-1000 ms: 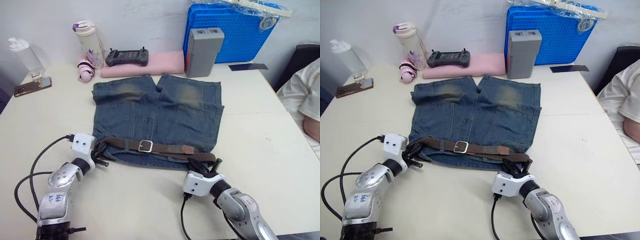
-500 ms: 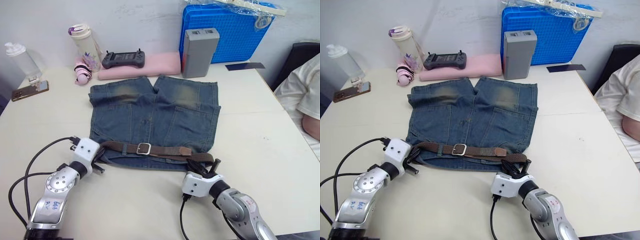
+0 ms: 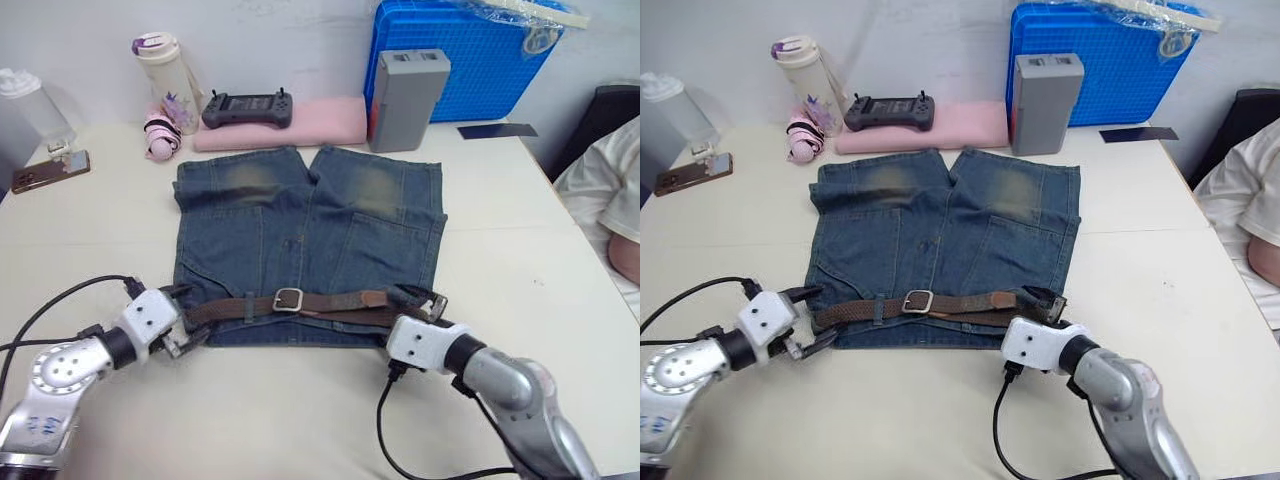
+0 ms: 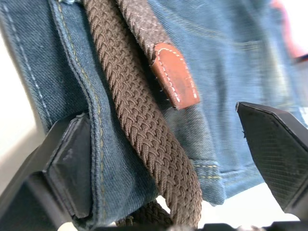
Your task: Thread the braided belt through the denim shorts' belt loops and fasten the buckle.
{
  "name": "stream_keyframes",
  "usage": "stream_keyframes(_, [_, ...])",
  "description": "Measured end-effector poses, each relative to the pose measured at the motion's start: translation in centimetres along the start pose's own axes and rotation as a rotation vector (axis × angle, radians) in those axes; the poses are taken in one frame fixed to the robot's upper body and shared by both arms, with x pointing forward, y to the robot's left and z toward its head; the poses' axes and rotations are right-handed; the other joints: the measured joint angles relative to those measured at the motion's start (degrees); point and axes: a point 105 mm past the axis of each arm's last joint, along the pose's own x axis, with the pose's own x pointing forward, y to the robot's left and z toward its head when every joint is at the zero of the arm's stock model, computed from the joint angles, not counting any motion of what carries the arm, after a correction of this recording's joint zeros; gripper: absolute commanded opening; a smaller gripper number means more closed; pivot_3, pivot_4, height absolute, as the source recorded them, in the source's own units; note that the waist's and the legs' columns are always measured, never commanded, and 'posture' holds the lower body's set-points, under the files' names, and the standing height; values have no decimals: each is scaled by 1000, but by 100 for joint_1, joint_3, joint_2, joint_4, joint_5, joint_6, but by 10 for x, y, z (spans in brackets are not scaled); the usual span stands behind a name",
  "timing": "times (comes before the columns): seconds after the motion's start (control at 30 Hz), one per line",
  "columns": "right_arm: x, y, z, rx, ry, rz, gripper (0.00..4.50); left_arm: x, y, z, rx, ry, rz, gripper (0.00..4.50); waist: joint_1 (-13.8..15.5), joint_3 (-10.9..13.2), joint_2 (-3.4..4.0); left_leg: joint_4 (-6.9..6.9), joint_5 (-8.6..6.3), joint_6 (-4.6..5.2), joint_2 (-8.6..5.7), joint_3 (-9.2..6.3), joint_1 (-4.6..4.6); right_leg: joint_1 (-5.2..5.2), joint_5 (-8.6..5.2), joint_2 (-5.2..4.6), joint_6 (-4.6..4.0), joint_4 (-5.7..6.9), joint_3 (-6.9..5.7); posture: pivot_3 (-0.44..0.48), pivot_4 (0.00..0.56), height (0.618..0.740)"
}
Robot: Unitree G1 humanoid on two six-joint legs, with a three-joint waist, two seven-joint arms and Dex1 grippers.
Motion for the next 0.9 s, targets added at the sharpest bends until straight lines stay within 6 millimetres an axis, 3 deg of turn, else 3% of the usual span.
stream_keyframes(0.1, [-4,-1,1,48,-2,104,4500,-4,-7,4,-118,-10,-123,4408,4,20,-12,7,-3,9,-2,-5,-10,-1,0,0,1,-2,-12,0,150,725])
stream_keyframes(0.27, [-7,4,11,216,-71,301,4500,-10,1,29,-221,-84,-228,4408,1,80,-23,42,-16,32,-8,-12,-51,-1,-1,-4,18,-6,-20,0,150,725])
stream_keyframes(0.4, [-20,-15,15,350,-114,347,4500,-20,8,43,-302,-149,-231,4408,-11,147,-5,108,-27,45,-7,-21,-97,-17,9,-4,38,0,-24,0,150,725])
stream_keyframes(0.57, [-34,-59,40,468,-271,257,4500,-35,24,63,-353,-252,-139,4408,3,160,-8,129,-26,44,-11,-26,-99,-16,10,-8,40,1,-28,0,150,725])
stream_keyframes(0.67, [-41,-88,42,542,-318,154,4500,-37,29,79,-330,-314,-80,4408,9,162,-9,139,-25,43,-14,-28,-99,-13,11,-12,42,9,-28,0,150,725])
stream_keyframes(0.9, [-35,-98,25,641,-280,81,4500,-37,31,81,-343,-331,-22,4408,-2,163,-9,143,-23,44,-19,-24,-100,-13,14,-12,47,31,-26,0,150,725])
